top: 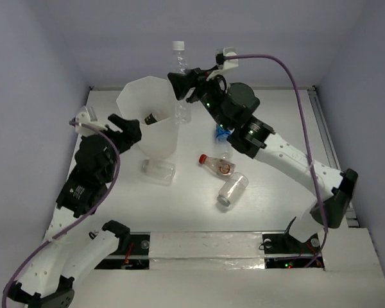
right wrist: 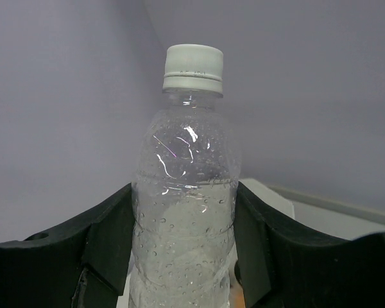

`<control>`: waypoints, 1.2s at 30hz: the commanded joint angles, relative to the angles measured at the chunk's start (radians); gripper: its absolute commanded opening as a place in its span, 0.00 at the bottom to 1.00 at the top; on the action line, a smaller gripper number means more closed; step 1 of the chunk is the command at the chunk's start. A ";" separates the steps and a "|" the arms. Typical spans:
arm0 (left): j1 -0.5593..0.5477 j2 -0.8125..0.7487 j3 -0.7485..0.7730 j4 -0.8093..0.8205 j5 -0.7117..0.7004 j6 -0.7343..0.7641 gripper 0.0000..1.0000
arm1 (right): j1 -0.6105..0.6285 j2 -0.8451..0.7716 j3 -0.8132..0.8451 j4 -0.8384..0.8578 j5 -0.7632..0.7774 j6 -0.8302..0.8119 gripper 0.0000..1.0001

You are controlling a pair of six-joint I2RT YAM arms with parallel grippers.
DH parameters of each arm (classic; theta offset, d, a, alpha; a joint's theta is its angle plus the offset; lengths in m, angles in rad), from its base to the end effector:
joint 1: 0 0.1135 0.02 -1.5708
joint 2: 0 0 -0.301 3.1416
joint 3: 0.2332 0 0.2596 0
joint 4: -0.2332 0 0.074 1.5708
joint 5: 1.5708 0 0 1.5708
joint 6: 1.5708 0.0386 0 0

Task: Put the plastic bottles in the bin

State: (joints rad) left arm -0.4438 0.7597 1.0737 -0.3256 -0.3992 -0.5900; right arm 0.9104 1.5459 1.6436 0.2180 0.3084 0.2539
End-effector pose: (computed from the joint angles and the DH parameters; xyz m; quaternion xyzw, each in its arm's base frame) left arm 0.1266 -0.0436 0.4546 -0.1899 0.6850 -0.2179 0.6687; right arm 0.2321 0.2797 0.5331 -0.0694 0.5893 0.3645 0.7177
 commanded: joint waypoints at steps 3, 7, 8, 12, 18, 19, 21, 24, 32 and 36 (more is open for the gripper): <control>0.002 -0.151 -0.254 -0.058 0.157 -0.206 0.71 | -0.041 0.230 0.218 0.156 0.026 -0.015 0.44; 0.002 -0.204 -0.379 -0.052 0.227 -0.281 0.72 | -0.051 0.388 0.382 0.146 0.012 -0.010 0.44; 0.002 -0.210 -0.402 -0.040 0.255 -0.312 0.74 | -0.051 0.416 0.413 0.143 0.002 -0.028 0.44; 0.002 -0.253 -0.526 0.002 0.289 -0.379 0.87 | -0.051 0.503 0.498 0.126 -0.022 -0.064 0.46; 0.002 -0.223 -0.649 0.068 0.298 -0.416 0.99 | -0.051 0.441 0.334 0.215 -0.060 -0.064 0.71; 0.002 -0.214 -0.667 0.091 0.293 -0.427 0.99 | -0.051 0.428 0.317 0.219 -0.063 -0.062 0.77; 0.002 -0.183 -0.681 0.111 0.270 -0.438 0.99 | -0.051 0.386 0.257 0.239 -0.069 -0.064 0.88; 0.002 -0.155 -0.710 0.158 0.238 -0.468 0.99 | -0.051 0.341 0.187 0.262 -0.083 -0.071 0.95; 0.002 -0.048 -0.762 0.281 0.195 -0.531 0.99 | -0.051 0.168 0.010 0.300 -0.126 -0.058 0.96; 0.002 0.019 -0.752 0.318 0.169 -0.551 0.99 | -0.051 0.097 -0.102 0.331 -0.158 -0.025 0.96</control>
State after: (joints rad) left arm -0.4438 0.7467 0.3183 -0.0860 -0.1860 -1.1095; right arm 0.8570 1.6936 1.5970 0.4603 0.1879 0.2073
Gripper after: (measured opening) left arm 0.990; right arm 0.960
